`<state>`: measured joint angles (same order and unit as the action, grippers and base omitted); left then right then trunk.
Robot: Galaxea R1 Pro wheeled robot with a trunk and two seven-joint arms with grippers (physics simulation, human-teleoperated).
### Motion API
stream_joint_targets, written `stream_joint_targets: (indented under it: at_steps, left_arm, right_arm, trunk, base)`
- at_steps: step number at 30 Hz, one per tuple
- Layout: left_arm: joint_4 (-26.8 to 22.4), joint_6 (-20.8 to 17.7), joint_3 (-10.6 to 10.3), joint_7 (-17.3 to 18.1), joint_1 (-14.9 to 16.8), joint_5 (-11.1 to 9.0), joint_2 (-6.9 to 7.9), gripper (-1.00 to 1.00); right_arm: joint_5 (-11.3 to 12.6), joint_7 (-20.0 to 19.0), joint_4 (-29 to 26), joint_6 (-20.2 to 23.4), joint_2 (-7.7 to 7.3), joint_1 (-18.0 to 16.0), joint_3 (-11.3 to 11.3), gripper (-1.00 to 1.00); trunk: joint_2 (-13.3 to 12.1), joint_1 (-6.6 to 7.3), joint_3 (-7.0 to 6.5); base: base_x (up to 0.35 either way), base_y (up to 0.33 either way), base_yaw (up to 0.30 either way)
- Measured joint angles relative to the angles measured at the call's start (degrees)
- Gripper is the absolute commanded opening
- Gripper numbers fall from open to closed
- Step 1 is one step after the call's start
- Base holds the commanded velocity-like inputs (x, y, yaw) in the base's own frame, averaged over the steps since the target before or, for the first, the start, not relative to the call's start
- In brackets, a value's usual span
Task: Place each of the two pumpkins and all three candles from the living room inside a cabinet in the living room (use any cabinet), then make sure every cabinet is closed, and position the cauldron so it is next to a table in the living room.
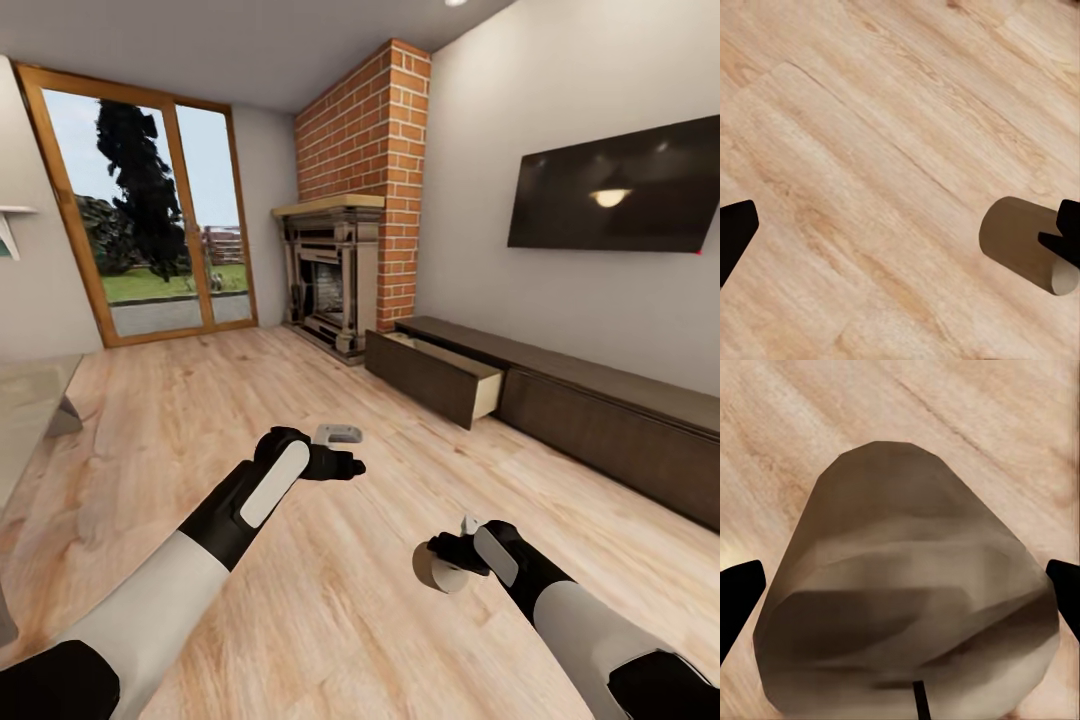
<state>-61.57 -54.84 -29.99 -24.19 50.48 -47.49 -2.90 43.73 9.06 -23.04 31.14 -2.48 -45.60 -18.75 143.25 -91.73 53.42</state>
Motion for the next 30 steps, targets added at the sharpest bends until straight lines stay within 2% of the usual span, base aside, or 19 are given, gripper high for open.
stream_joint_targets:
  at_steps: [18, 30]
  left_arm:
    - [0.2, 0.0, 0.0, 0.0, 0.0, 0.0, -0.02, 1.00]
    - [0.3, 0.0, 0.0, 0.0, 0.0, 0.1, -0.01, 1.00]
  right_arm:
    - [0.0, 0.0, 0.0, 0.0, 0.00, 0.0, 0.0, -1.00]
    - [0.0, -0.1, -0.1, 0.0, 0.00, 0.0, 0.0, -1.00]
  trunk:
    - [0.0, 0.00, 0.00]
    - [0.0, 0.00, 0.00]
  base:
    - [0.261, -0.194, 0.000]
    - [0.267, -0.038, 0.000]
